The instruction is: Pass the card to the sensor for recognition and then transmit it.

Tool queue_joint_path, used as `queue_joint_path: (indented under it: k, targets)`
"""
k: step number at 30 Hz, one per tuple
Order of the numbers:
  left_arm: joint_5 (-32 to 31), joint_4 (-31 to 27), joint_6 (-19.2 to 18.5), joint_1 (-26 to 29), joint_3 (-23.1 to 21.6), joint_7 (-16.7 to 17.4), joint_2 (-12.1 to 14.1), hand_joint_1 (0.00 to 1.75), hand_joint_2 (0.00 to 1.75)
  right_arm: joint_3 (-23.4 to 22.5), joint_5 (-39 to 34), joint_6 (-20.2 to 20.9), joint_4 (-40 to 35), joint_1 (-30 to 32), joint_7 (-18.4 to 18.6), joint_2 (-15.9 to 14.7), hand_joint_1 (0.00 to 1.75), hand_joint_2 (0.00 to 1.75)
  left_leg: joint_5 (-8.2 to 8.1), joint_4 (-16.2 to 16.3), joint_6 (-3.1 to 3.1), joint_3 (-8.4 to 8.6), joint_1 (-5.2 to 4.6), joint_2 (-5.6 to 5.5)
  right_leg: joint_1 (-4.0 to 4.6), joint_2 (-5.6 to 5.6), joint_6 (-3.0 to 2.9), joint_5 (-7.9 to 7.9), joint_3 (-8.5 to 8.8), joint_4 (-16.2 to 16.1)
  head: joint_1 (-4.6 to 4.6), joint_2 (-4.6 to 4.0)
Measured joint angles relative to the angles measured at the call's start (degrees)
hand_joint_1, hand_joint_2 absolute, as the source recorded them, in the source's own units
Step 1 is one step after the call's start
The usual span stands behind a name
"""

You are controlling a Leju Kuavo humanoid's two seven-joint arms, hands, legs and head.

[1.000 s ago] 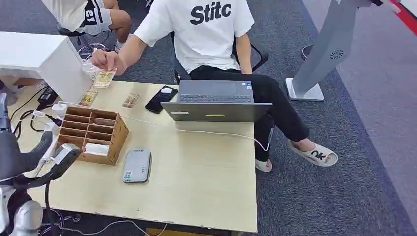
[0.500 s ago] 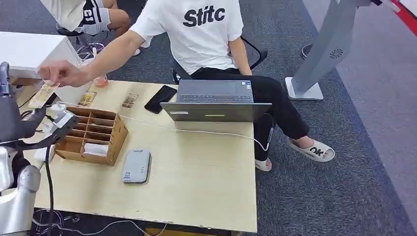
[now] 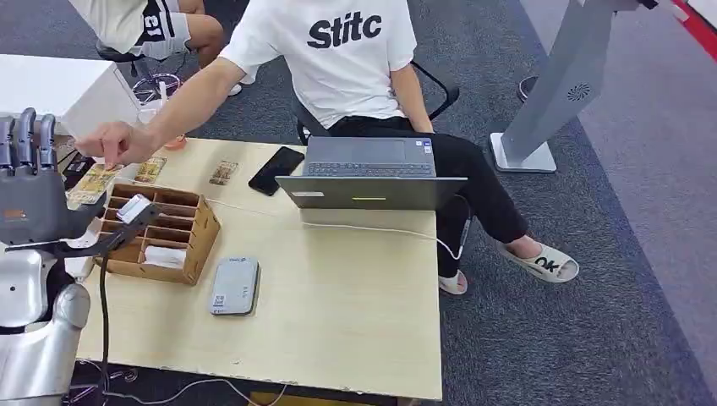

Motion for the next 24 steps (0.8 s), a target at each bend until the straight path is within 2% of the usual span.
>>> queue_joint_path:
  k: [11, 17, 24]
  targets:
    - [0.9, 0.3, -0.7, 0.1, -2.5, -0.9, -1.2, 1.75, 1.75, 0.3, 1.5, 0.1, 0.0, 0.0, 0.7, 0.0, 0.0, 1.75, 0.0, 0.0, 0.0, -0.04, 0.0, 0.0, 0.0, 0.0, 0.0, 0.0, -0.03, 0.0, 0.0, 0.0]
    - [0.8, 0.3, -1.4, 0.1, -4.3, -0.9, -2.8, 1.75, 1.75, 1.0, 2.6, 0.8, 0.0, 0.0, 0.4, 0.0, 0.0, 1.75, 0.0, 0.0, 0.0, -0.05, -0.01, -0.01, 0.0, -0.01, 0.0, 0.0, -0.04, 0.0, -0.02, 0.0]
    - [3.1, 0.3, -4.9, 0.1, -8.1, -2.0, -5.4, 1.75, 1.75, 1.2, 3.8, 1.0, 0.0, 0.0, 0.5, 0.0, 0.0, 1.75, 0.0, 0.0, 0.0, -0.06, -0.01, -0.01, -0.01, -0.01, 0.0, 0.0, -0.04, 0.0, 0.0, 0.0]
